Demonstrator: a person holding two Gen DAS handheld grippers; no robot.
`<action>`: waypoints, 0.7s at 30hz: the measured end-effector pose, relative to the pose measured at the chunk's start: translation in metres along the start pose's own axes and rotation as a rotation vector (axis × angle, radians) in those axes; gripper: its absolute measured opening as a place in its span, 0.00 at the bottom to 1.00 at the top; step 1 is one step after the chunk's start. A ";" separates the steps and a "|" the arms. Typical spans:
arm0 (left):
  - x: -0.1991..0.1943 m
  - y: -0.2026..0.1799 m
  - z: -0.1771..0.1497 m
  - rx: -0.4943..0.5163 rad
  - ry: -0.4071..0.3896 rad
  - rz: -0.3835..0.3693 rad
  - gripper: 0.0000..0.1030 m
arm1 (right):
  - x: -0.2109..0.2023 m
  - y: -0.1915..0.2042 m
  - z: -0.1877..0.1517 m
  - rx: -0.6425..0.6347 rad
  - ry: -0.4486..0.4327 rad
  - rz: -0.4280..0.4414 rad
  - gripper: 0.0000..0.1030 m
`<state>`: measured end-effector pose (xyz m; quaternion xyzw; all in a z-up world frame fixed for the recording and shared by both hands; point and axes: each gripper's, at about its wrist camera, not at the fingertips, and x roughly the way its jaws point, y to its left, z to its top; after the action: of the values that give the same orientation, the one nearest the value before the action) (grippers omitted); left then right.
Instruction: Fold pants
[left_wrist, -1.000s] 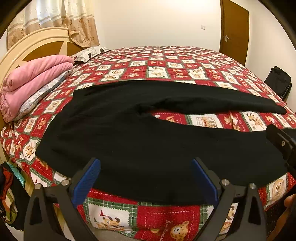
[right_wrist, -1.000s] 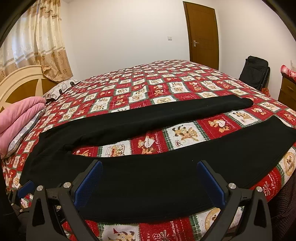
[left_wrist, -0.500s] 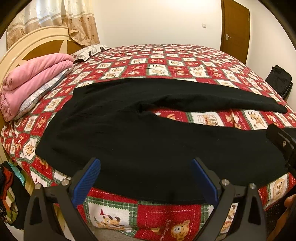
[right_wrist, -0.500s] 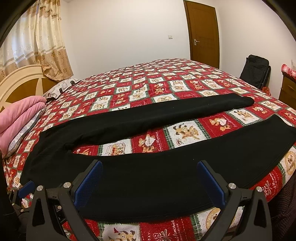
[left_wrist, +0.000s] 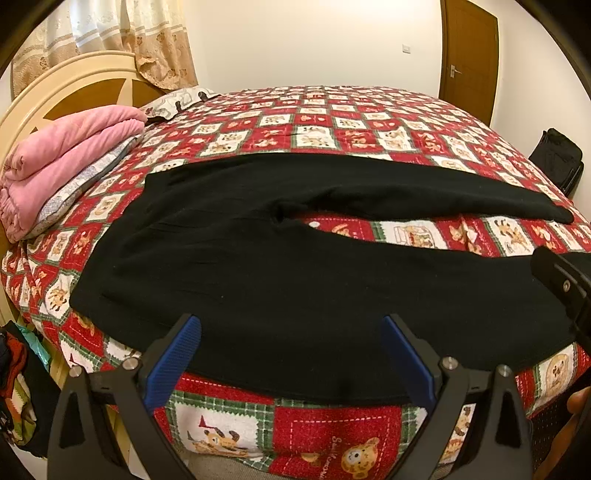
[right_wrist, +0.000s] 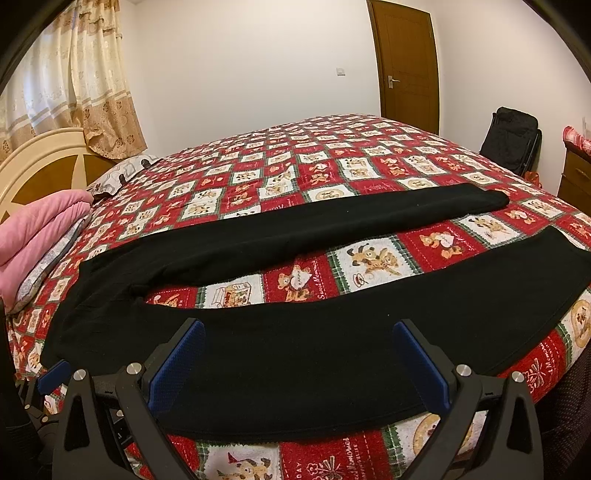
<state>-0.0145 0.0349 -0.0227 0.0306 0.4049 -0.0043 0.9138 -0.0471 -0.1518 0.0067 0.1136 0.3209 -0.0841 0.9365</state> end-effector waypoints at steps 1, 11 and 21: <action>0.000 0.000 0.000 -0.001 -0.001 0.000 0.97 | 0.000 0.000 0.000 0.000 0.001 0.000 0.99; 0.002 -0.001 -0.001 0.004 0.007 -0.001 0.97 | 0.000 0.000 0.000 0.000 0.001 -0.001 0.99; 0.003 -0.001 0.000 0.000 0.019 -0.004 0.97 | 0.001 -0.001 0.002 -0.001 0.003 0.002 0.99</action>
<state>-0.0130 0.0342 -0.0250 0.0298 0.4137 -0.0058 0.9099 -0.0455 -0.1537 0.0069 0.1138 0.3224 -0.0827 0.9361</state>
